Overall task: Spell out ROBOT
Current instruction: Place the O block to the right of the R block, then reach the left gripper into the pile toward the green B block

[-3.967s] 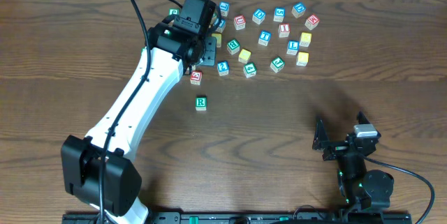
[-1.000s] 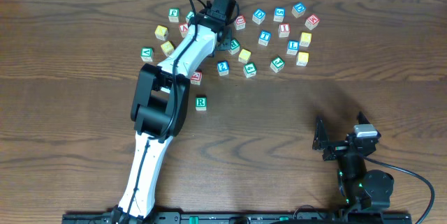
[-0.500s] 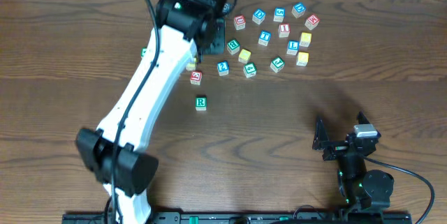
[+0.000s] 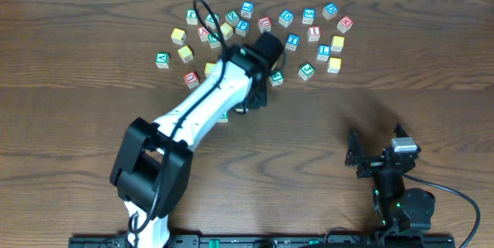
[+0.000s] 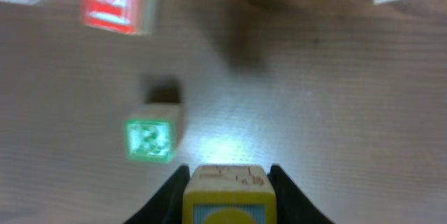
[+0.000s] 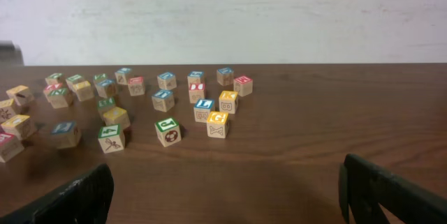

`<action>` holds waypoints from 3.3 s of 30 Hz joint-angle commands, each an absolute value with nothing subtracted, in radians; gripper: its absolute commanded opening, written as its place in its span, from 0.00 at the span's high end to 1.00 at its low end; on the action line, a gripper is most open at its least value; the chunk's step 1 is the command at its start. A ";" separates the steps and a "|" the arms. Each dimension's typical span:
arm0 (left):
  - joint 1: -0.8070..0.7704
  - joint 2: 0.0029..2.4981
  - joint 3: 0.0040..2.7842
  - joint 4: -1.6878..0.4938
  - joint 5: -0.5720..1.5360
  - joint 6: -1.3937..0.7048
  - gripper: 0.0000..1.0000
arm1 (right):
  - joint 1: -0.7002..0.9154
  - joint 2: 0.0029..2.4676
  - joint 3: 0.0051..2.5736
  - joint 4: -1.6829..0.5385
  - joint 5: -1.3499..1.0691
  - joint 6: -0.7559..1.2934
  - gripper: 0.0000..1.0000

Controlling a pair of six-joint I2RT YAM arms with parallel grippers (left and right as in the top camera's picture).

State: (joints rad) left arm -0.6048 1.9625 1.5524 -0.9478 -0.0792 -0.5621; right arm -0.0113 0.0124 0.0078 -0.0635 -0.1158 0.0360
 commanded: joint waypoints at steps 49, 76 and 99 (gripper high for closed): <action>-0.577 1.972 1.314 -0.640 -0.067 -0.505 0.60 | -0.007 0.007 0.006 -0.067 -0.115 0.021 0.01; -0.435 1.978 1.856 -0.780 -0.056 -0.228 0.44 | -0.007 0.007 0.006 -0.067 -0.115 0.021 0.01; -0.456 2.128 1.871 -0.641 -0.052 -0.187 0.44 | -0.007 0.007 0.006 -0.067 -0.115 0.021 0.01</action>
